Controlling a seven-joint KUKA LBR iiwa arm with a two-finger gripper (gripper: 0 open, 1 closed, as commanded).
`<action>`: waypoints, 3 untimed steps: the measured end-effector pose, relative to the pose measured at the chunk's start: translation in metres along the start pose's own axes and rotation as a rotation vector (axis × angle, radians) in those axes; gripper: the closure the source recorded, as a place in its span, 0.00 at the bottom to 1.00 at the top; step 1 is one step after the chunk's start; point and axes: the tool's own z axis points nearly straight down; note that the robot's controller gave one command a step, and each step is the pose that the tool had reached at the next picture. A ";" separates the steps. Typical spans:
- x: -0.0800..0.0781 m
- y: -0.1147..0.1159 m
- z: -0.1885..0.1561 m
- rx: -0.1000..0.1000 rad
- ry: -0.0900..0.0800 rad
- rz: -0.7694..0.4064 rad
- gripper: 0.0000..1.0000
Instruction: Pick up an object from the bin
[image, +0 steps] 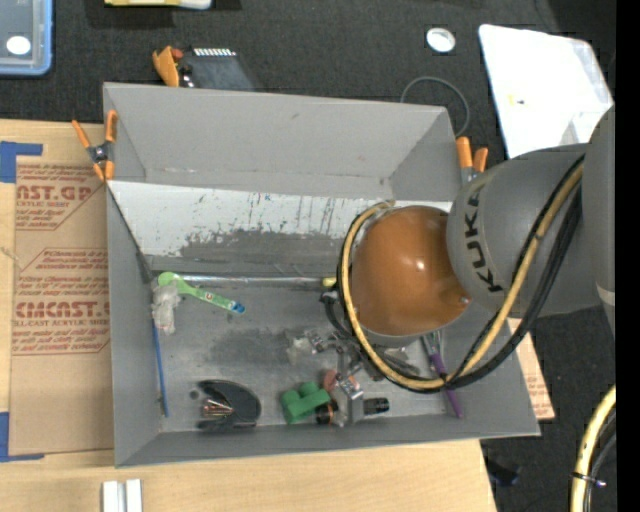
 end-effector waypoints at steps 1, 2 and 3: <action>0.004 -0.007 -0.003 0.003 -0.003 -0.218 0.00; -0.006 0.005 0.050 0.005 -0.016 -0.286 0.00; -0.010 0.023 0.050 0.005 -0.010 -0.334 1.00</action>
Offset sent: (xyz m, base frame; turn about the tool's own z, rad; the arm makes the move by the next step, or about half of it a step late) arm -0.0005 0.0056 -0.0499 -0.2838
